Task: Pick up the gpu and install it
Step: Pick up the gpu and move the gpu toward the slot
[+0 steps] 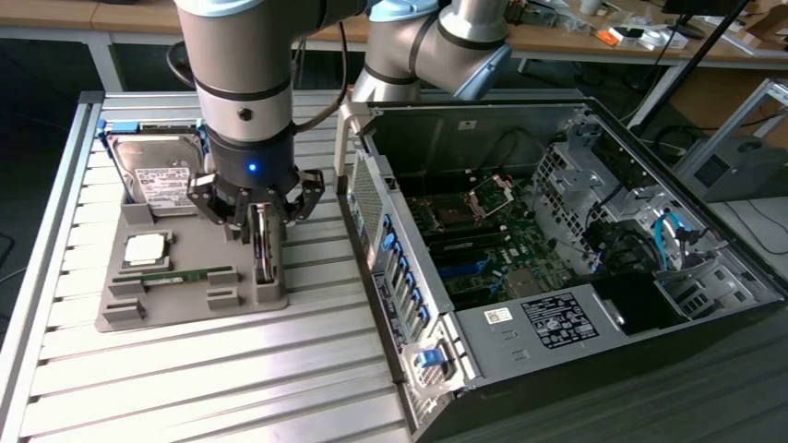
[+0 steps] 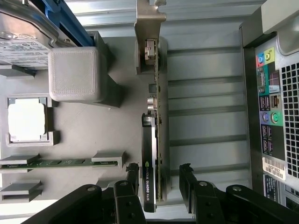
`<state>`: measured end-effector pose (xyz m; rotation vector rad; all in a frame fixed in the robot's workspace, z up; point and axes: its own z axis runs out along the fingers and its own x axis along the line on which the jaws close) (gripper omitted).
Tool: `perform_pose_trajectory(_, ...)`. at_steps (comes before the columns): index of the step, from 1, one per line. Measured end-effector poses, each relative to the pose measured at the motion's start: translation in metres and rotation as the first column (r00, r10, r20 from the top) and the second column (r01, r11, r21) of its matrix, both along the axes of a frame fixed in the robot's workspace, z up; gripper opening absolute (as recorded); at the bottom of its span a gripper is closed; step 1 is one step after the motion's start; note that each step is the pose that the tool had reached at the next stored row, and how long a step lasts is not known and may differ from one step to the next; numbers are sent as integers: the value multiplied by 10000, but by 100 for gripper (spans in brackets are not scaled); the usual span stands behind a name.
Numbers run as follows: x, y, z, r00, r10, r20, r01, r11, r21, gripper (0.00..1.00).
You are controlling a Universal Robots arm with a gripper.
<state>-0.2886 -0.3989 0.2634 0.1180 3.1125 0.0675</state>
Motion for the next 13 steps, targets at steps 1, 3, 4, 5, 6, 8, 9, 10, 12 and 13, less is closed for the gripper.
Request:
perform_pose_trajectory(1,0,0,-4,10000,0,0,0,10000,1,48)
perform_pose_trajectory(3,0,0,-10,10000,0,0,0,10000,1,48)
perform_pose_trajectory(4,0,0,-13,10000,0,0,0,10000,0,48)
perform_pose_trajectory(5,0,0,-16,10000,0,0,0,10000,0,48)
perform_pose_trajectory(6,0,0,-19,10000,0,0,0,10000,1,48)
perform_pose_trajectory(8,0,0,-26,10000,0,0,0,10000,0,48)
perform_pose_trajectory(9,0,0,-30,10000,0,1,0,10000,1,48)
perform_pose_trajectory(10,0,0,-35,10000,0,2,0,10000,2,48)
perform_pose_trajectory(12,0,0,-48,10000,0,0,0,10000,0,48)
perform_pose_trajectory(13,0,0,-53,10000,0,0,0,10000,0,48)
